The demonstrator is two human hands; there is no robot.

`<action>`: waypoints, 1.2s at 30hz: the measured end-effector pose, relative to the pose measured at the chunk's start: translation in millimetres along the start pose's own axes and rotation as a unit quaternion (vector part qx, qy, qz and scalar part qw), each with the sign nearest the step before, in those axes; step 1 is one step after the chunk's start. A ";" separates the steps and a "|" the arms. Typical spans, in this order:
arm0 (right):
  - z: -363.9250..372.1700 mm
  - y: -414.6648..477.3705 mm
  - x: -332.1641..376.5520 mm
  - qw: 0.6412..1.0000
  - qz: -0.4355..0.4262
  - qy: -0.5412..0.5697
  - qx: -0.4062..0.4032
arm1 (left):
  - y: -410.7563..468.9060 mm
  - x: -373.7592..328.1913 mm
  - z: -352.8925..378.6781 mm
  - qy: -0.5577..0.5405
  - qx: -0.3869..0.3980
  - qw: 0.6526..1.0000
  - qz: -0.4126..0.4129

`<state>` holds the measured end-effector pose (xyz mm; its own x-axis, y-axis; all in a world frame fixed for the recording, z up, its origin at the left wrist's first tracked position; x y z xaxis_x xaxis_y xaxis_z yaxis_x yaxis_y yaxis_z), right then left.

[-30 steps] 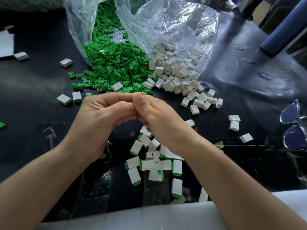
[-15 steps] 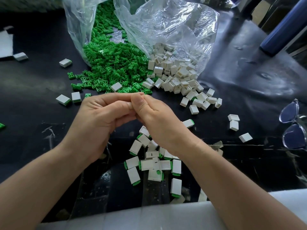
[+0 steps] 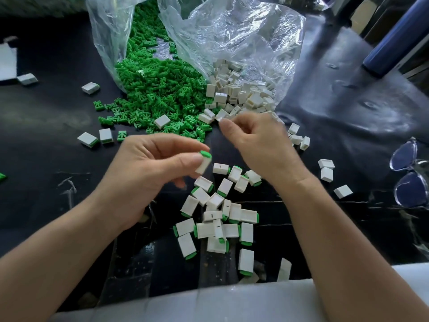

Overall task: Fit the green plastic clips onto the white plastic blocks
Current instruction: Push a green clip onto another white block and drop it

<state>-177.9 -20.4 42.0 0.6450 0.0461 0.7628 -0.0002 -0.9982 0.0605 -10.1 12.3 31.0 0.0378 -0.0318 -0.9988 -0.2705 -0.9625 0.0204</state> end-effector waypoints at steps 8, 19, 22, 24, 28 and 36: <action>-16.8 16.5 -27.7 0.976 0.051 -0.210 -0.022 | -0.7 -1.0 3.0 0.027 0.014 0.999 -0.016; -8.2 15.6 -23.9 0.998 0.019 -0.064 -0.018 | 4.0 6.5 0.2 0.033 -0.059 0.997 -0.045; -2.7 3.7 -4.5 0.981 0.035 0.178 0.063 | 5.1 7.9 -2.4 0.048 -0.087 0.995 -0.034; 4.6 -3.9 4.6 0.950 0.051 0.271 0.145 | 4.7 6.6 -1.5 0.054 -0.084 0.995 -0.021; 17.5 -10.4 11.5 0.921 0.062 0.330 0.196 | 4.2 2.8 0.7 0.050 -0.075 0.996 0.001; 21.2 -6.6 6.1 0.988 -0.018 0.135 0.077 | 6.7 6.1 -1.3 0.052 -0.124 0.991 -0.012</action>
<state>-157.8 -14.4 32.6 0.4152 0.0703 0.9070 0.1482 -0.9889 0.0088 -10.5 5.3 25.1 0.1428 -0.0230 -0.9895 -0.0239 -0.9995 0.0198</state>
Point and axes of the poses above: each hand's wrist, its own y-axis towards the middle knuckle, its own z-axis out of the palm, x = y × z, the point moved 1 cm from there along y, towards the middle knuckle, and after that the axes turned 6 degrees about y, right-handed, at the moved point
